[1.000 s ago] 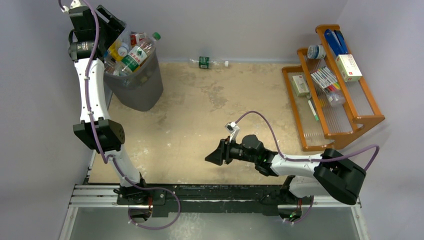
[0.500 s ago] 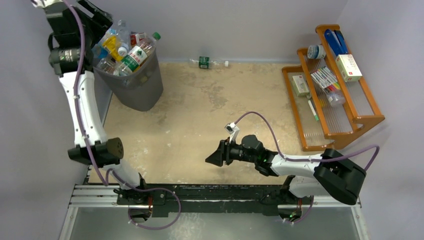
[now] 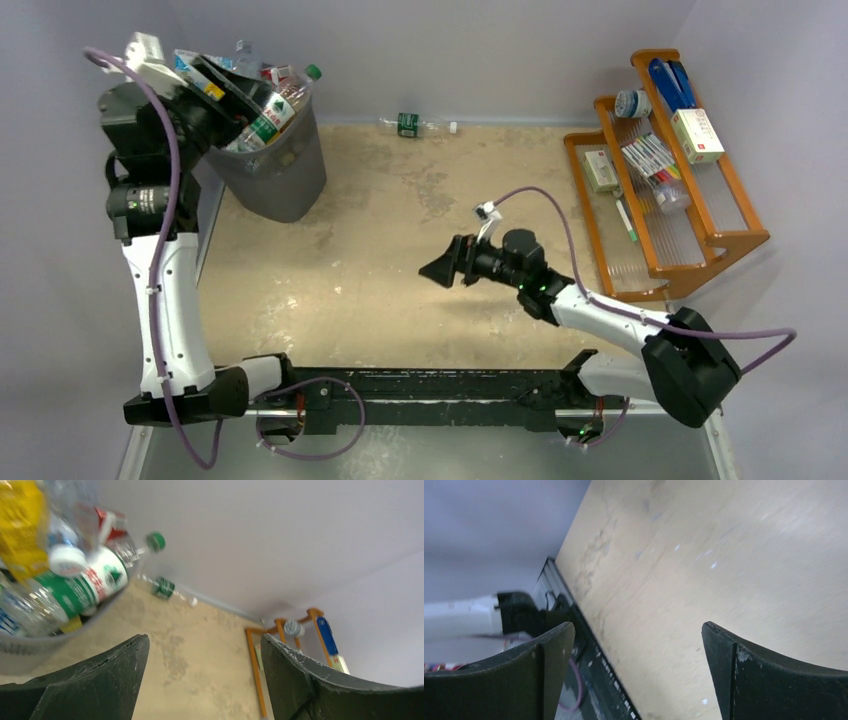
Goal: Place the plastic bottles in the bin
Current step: Place the plastic bottle in the trash bin, then adjust the plastic bottle at the center of the board.
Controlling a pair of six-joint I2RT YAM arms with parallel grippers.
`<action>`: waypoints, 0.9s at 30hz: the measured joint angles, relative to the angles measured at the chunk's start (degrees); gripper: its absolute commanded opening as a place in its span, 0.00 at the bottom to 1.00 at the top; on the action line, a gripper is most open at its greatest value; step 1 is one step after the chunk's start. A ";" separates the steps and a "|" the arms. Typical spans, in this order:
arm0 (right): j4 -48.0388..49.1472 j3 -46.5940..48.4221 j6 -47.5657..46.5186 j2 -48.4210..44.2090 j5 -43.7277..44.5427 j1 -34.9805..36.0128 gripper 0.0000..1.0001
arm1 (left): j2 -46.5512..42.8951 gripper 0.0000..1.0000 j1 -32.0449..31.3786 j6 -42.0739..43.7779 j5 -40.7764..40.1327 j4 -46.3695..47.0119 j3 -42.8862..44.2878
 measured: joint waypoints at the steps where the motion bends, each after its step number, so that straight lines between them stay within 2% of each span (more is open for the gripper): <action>1: -0.92 0.98 -0.76 0.09 -0.63 -2.38 0.98 | -0.61 0.81 -1.60 -0.11 -0.11 0.15 -2.01; 9: -9.31 16.85 -9.77 5.77 -4.72 -21.35 0.86 | -1.55 0.82 -21.49 -0.09 -6.54 1.77 -13.94; 13: -9.64 26.64 -12.07 13.18 -7.89 -30.49 0.77 | 0.15 0.82 -32.87 0.15 -12.68 2.34 -16.50; 17: -8.57 35.47 -12.15 22.84 -11.37 -35.71 0.71 | 4.68 0.81 -42.45 0.72 -19.04 5.70 -18.36; 21: -5.73 45.70 -11.06 35.76 -14.91 -37.46 0.68 | 11.50 0.80 -46.14 0.87 -23.89 9.97 -21.05; 27: -1.49 63.87 -6.97 57.27 -19.39 -37.48 0.68 | 25.83 0.80 -46.38 1.62 -33.24 14.82 -20.41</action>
